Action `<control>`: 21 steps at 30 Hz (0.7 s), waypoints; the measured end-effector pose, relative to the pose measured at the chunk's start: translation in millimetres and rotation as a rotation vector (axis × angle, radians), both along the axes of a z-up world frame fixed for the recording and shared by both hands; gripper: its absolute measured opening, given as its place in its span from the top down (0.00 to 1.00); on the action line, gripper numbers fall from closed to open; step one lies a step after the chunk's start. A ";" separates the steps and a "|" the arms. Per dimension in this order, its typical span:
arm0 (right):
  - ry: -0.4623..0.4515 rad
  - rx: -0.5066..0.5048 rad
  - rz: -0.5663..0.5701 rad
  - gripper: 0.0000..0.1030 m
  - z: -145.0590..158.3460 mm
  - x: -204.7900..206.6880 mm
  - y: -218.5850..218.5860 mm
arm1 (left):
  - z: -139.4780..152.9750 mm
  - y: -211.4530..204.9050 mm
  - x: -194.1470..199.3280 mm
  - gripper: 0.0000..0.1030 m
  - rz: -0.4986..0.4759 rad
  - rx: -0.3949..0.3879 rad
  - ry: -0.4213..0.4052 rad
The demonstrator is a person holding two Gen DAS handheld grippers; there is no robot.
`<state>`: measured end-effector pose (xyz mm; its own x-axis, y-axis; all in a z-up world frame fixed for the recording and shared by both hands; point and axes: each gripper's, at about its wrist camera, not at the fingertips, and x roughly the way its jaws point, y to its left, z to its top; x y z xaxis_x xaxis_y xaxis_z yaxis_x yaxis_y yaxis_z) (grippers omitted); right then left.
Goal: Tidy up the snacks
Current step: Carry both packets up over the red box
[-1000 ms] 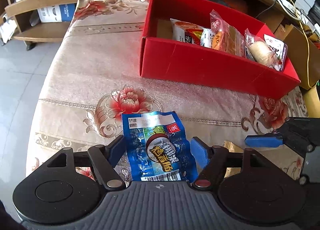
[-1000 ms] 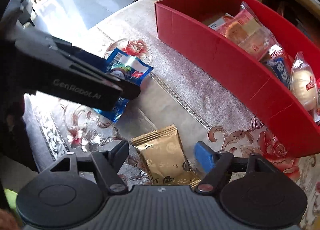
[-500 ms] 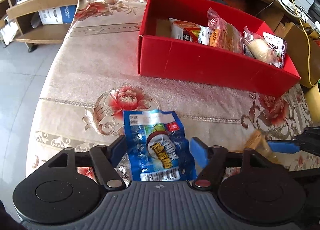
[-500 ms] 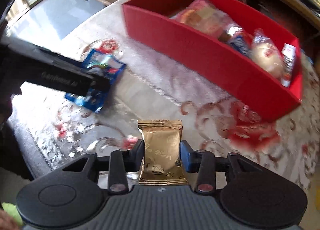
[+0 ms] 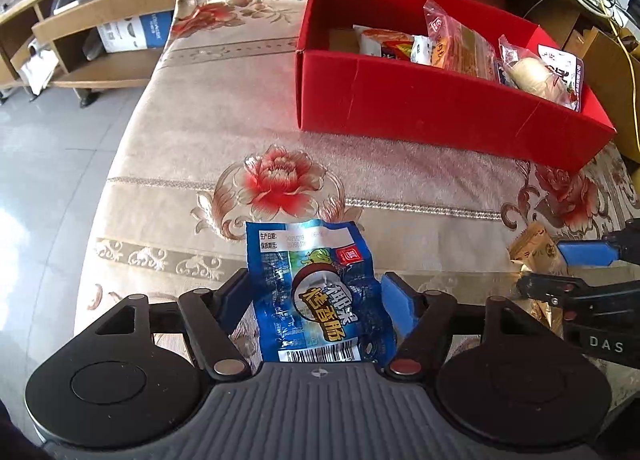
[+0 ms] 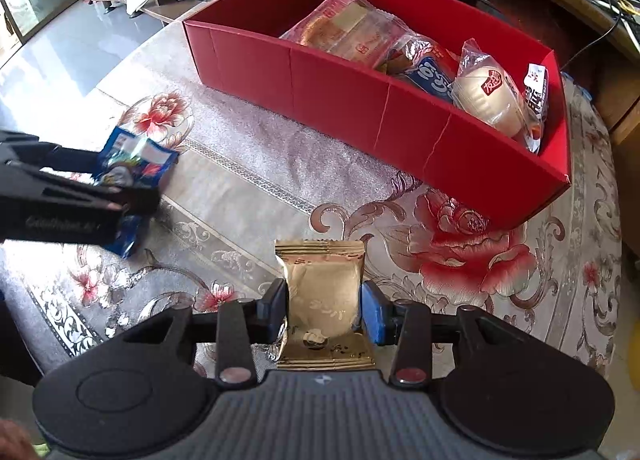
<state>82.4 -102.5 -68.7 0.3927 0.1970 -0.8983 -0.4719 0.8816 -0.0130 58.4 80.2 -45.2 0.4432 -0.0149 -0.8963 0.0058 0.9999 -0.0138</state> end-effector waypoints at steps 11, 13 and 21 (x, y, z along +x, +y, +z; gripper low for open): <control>0.044 0.002 0.066 0.01 -15.3 -0.2 18.1 | -6.4 -4.4 -1.3 0.08 -0.066 -0.041 -0.018; 0.056 0.058 0.037 0.01 -13.1 2.2 10.1 | -5.5 -2.9 -1.0 0.09 -0.061 -0.053 -0.018; -0.001 0.014 -0.016 0.55 -0.7 -3.4 4.7 | 0.0 0.4 -6.7 0.28 -0.054 -0.041 -0.034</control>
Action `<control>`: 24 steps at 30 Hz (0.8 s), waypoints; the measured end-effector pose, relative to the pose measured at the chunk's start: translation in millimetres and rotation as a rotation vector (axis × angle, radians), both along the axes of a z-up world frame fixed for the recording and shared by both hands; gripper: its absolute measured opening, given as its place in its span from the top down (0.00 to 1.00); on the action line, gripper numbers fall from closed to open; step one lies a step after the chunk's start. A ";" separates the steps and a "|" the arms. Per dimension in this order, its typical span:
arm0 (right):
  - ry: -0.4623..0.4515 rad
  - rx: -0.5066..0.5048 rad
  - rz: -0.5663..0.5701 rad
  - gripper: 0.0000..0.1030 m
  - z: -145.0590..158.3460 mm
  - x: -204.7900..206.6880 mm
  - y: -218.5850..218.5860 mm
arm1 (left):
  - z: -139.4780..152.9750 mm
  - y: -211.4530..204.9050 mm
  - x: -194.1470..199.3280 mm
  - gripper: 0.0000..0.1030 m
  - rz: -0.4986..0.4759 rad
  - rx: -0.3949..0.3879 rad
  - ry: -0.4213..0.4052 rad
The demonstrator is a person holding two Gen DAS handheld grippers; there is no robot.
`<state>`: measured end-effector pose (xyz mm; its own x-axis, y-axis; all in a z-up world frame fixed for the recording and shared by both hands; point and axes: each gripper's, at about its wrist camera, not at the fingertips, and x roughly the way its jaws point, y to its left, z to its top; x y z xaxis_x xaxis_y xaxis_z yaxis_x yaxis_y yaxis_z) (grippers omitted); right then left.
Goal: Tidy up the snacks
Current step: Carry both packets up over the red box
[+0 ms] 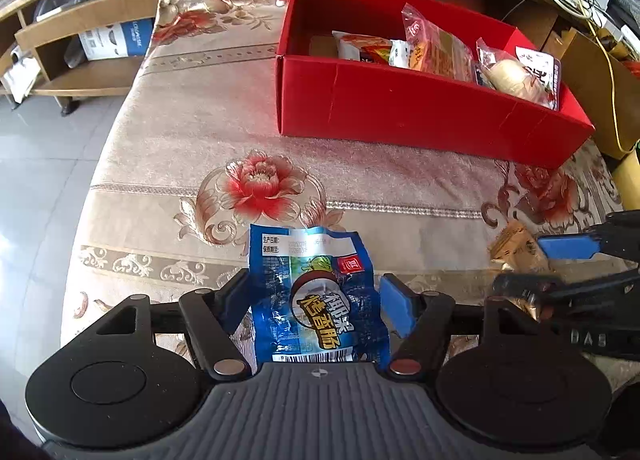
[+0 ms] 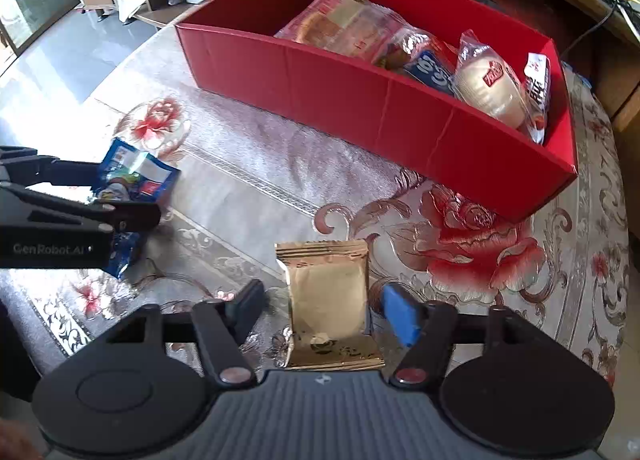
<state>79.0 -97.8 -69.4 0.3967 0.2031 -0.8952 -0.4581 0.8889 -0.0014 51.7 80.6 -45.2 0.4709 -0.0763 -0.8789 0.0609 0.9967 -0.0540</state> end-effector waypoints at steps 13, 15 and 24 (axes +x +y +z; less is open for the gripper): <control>-0.055 0.088 -0.035 0.65 37.3 -21.1 -19.4 | 31.9 -22.6 -9.9 0.29 -0.024 -0.006 -0.045; -0.066 0.104 -0.048 0.65 42.0 -21.3 -21.7 | 38.2 -27.7 -6.5 0.29 -0.039 -0.008 -0.070; -0.097 0.159 -0.123 0.65 54.3 0.1 -30.8 | 57.4 -34.5 19.0 0.29 -0.052 -0.109 -0.133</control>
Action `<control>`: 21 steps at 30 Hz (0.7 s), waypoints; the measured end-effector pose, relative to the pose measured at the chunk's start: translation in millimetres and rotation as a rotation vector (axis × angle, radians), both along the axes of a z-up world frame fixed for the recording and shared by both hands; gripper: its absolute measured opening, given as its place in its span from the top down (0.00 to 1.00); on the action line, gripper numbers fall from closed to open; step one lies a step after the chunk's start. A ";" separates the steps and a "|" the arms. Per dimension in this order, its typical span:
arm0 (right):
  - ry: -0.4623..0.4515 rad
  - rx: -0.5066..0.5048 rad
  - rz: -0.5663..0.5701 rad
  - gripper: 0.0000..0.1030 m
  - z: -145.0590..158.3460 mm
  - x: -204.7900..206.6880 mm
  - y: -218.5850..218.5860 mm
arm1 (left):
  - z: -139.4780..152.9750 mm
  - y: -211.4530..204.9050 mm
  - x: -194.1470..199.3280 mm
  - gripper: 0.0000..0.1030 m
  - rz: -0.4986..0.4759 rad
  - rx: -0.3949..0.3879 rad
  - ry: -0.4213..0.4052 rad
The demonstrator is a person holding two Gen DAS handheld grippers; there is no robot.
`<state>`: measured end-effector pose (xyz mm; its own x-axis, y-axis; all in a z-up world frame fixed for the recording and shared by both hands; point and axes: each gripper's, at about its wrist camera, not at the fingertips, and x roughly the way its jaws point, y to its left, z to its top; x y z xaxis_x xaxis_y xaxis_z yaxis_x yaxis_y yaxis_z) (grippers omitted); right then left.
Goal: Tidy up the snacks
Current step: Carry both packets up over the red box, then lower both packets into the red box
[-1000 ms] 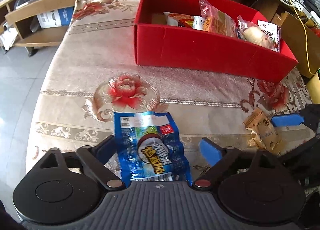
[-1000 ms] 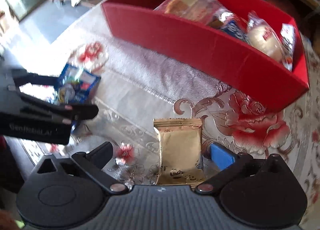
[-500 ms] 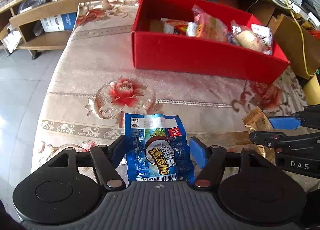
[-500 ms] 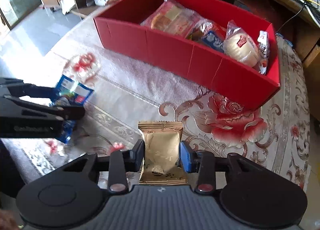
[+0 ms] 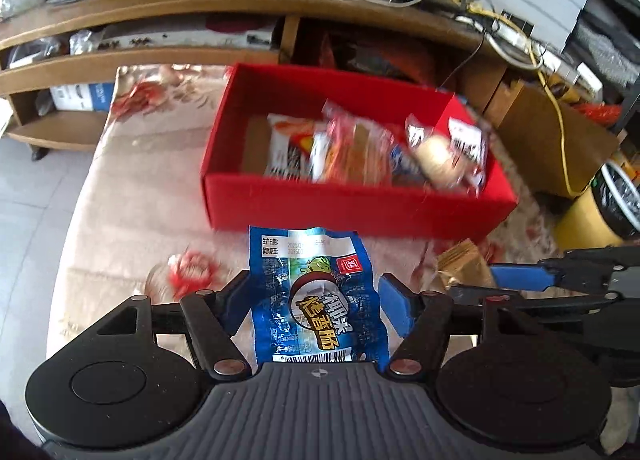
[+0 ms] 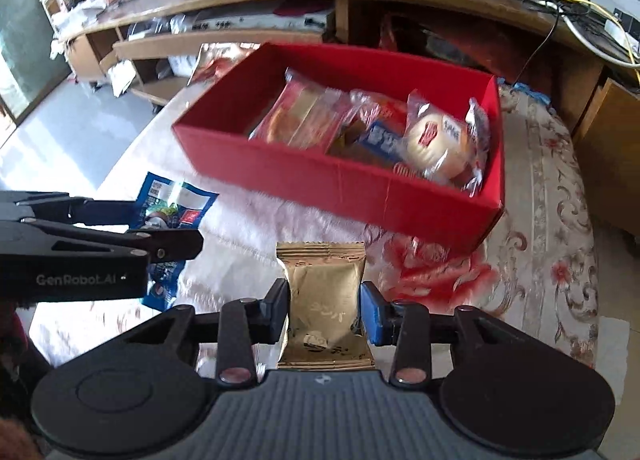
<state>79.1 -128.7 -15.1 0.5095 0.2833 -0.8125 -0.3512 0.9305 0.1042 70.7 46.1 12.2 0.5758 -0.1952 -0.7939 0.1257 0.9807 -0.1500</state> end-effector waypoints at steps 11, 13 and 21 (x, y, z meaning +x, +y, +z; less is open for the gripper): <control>-0.071 0.066 -0.081 0.65 28.1 43.6 -6.7 | 20.9 -17.3 42.5 0.29 -0.007 0.010 -0.074; -0.077 0.071 -0.097 0.65 31.0 51.3 -9.8 | 23.4 -19.2 50.0 0.29 -0.007 0.008 -0.080; -0.090 0.095 -0.140 0.65 38.1 85.2 -17.2 | 27.6 -26.5 81.6 0.29 0.004 0.014 -0.105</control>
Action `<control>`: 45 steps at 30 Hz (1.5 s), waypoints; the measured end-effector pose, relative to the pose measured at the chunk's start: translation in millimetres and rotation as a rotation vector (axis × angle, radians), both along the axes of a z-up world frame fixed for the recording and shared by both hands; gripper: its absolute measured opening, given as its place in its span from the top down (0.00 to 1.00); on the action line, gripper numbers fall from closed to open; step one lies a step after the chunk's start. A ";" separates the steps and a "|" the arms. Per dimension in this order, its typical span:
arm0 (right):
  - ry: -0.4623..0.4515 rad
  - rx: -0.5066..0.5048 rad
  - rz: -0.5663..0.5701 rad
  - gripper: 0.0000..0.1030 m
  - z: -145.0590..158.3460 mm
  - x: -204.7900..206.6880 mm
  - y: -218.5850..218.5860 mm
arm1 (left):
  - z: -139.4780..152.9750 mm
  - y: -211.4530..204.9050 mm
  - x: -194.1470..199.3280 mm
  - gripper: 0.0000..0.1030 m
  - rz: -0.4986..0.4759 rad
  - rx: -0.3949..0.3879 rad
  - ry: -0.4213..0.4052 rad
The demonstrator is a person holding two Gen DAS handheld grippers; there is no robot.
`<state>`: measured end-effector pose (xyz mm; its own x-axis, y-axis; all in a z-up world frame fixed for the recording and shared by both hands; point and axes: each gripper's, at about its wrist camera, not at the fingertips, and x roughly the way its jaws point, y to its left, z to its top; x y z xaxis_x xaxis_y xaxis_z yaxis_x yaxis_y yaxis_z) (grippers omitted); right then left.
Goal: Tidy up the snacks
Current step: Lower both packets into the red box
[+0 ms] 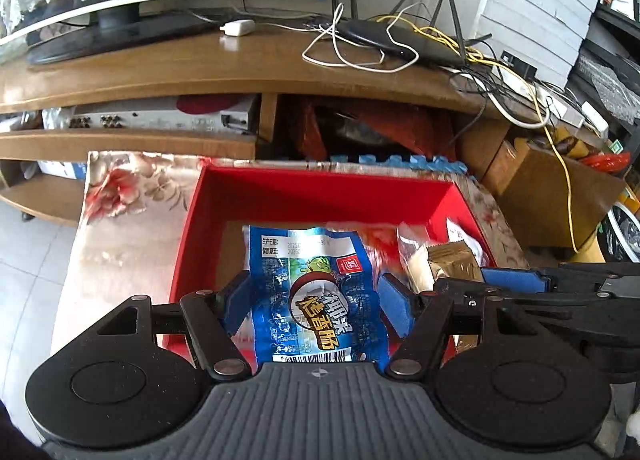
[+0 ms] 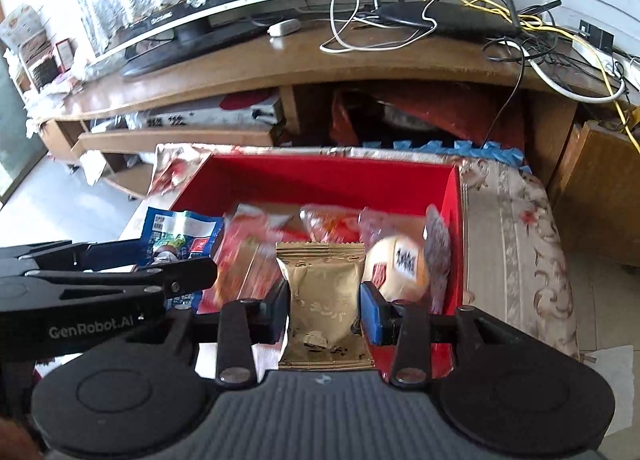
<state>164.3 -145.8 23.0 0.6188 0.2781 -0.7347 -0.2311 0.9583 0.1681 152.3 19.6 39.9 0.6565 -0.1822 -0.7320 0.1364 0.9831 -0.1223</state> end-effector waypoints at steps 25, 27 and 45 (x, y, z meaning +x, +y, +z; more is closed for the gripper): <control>0.051 -0.035 -0.032 0.65 -30.0 69.7 9.2 | -29.7 1.6 55.2 0.28 0.040 0.036 0.055; 0.052 -0.040 -0.032 0.65 -31.7 70.9 9.8 | -30.6 2.3 56.2 0.28 0.043 0.035 0.057; 0.043 -0.062 -0.030 0.61 -32.7 72.3 14.0 | -33.0 4.5 57.7 0.27 0.055 0.044 0.058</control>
